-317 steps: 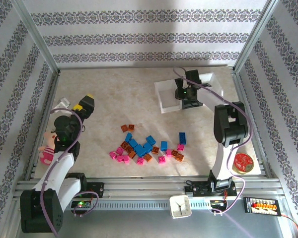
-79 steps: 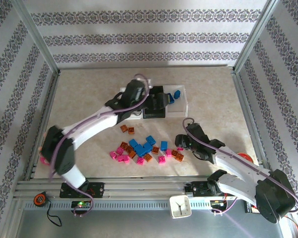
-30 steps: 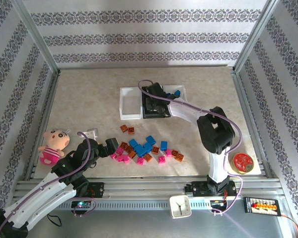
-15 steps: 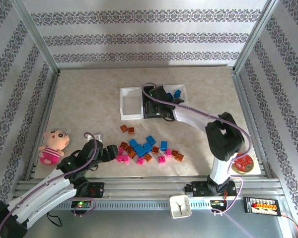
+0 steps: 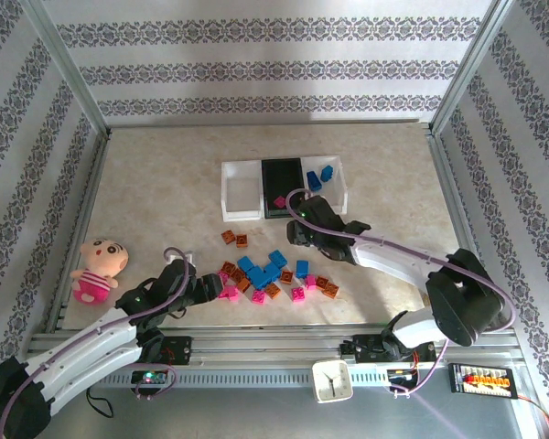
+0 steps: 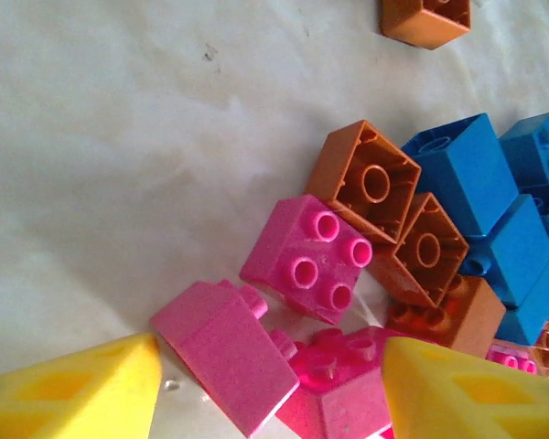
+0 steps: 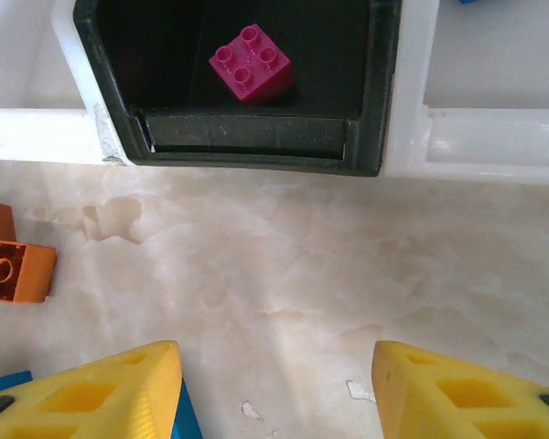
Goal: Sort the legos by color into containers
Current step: Pick up the lego from the middle-left of the table, then place the lego in the container.
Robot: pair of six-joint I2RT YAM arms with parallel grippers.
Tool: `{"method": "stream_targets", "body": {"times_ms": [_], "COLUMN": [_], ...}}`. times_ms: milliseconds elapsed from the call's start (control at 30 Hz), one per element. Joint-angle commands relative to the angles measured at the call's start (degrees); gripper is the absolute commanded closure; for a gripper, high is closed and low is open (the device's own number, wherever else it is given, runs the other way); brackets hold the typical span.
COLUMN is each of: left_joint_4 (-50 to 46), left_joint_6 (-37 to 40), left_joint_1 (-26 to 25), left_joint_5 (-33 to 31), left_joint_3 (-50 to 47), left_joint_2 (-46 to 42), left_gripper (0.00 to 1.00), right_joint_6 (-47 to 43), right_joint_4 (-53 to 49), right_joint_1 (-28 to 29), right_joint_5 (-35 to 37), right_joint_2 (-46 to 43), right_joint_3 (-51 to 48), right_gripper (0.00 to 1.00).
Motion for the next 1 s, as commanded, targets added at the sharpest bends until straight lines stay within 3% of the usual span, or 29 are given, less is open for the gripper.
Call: {"method": "stream_targets", "body": {"times_ms": [0, 233, 433, 567, 733, 967], "left_joint_4": [1.6, -2.1, -2.5, -3.5, 2.8, 10.6], "left_joint_6": [-0.6, -1.8, -0.7, 3.0, 9.1, 15.3], "left_joint_1": [0.0, 0.0, 0.0, 0.0, 0.0, -0.1], "left_joint_5": [-2.6, -6.5, -5.3, -3.9, 0.5, 4.3], "left_joint_3": [0.7, 1.4, 2.9, 9.6, 23.7, 49.7], "left_joint_2": [2.2, 3.1, 1.8, 3.4, 19.4, 50.4], "left_gripper": [0.42, 0.60, 0.77, 0.81, 0.83, 0.84], "right_joint_6": [1.4, 1.8, 1.9, 2.2, 3.3, 5.9], "right_joint_4": [1.4, 1.0, 0.0, -0.7, -1.1, -2.1], "right_joint_1": [0.8, 0.8, 0.5, -0.7, -1.5, -1.6], "right_joint_5": [1.3, 2.4, 4.3, 5.1, 5.9, 5.2], "right_joint_2": [-2.9, -6.6, -10.2, -15.0, -20.3, -21.9], "right_joint_3": [-1.6, -3.8, -5.8, -8.1, -11.9, -16.4], "right_gripper": [0.43, 0.43, 0.43, 0.43, 0.43, 0.43]}}
